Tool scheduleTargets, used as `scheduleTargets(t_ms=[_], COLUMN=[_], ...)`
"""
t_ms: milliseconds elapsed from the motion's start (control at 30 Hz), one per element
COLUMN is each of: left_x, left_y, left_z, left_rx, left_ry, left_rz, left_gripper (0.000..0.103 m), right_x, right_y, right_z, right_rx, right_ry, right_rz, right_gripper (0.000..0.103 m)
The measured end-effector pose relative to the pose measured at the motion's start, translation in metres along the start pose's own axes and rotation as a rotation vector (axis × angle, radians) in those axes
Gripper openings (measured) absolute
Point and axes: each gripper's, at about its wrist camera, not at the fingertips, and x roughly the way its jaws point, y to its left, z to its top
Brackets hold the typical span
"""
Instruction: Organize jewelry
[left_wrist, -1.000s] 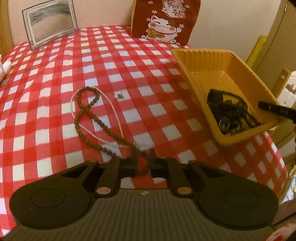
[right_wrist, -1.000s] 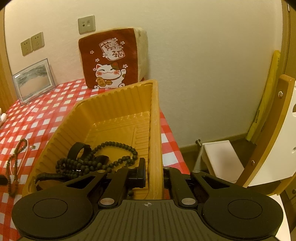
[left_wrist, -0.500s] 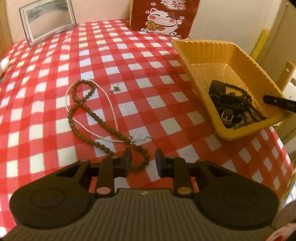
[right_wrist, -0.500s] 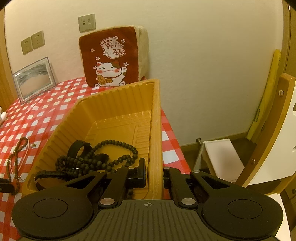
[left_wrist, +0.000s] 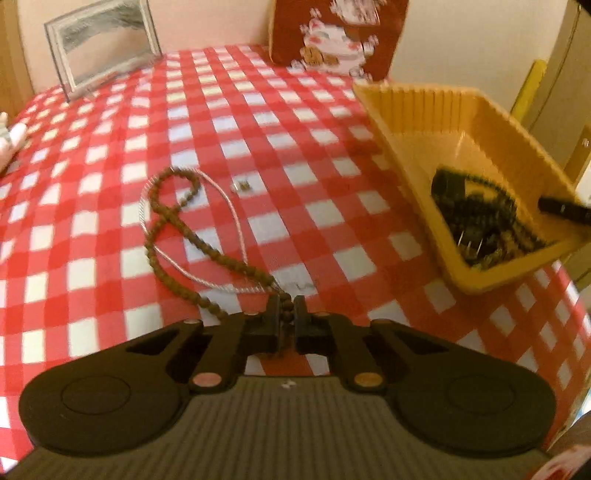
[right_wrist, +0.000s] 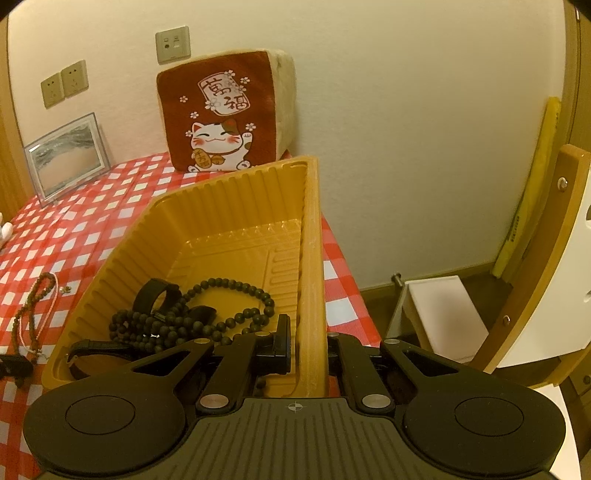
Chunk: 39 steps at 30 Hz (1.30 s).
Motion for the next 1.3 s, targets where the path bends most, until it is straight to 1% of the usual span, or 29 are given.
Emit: scheduleTargets(t_ms=[100,167,300,400,533,667,800,1033,1200,1300], left_x=[-0.026,-0.046,-0.083,-0.109,-0.134,-0.151,-0.163,-0.172,-0.166,-0.156], left_y=[0.011,0.02,0.038,0.046,0.046,0.036,0.023,-0.009,-0.036,-0.054], left_z=[0.013,0.024,0.05,0.07,0.094,0.11,0.122,0.135,0.146,0.151], left_rx=[-0.023,-0.038,-0.071,-0.082,-0.069,-0.041,-0.011,0.04,0.079,0.102], left_ry=[-0.073,-0.127,-0.237,-0.316,-0.396,-0.439,-0.475,-0.522,-0.538,-0.528], left_rz=[0.008,0.026,0.062,0.072,0.065,0.042,-0.005,-0.129,-0.238,-0.301], left_gripper=[0.005,0.005,0.005,0.005,0.005,0.005,0.005,0.005,0.005,0.005], right_x=[0.0,0.0,0.0,-0.001,-0.001,-0.003,-0.004,-0.004,-0.004,-0.005], right_y=[-0.001,0.0,-0.001,-0.001,-0.001,-0.001,0.0,0.003,0.005,0.005], right_z=[0.0,0.0,0.0,0.0,0.001,0.001,0.002,0.006,0.008,0.008], right_rx=[0.004,0.005,0.007,0.006,0.005,0.0,-0.007,-0.019,-0.026,-0.031], right_ry=[-0.001,-0.002,-0.006,-0.008,-0.011,-0.018,-0.027,-0.037,-0.04,-0.044], right_rz=[0.001,0.003,0.007,0.011,0.013,0.015,0.016,0.015,0.014,0.016], right_gripper=[0.006,0.006,0.006,0.006,0.006,0.006,0.006,0.006,0.006,0.006])
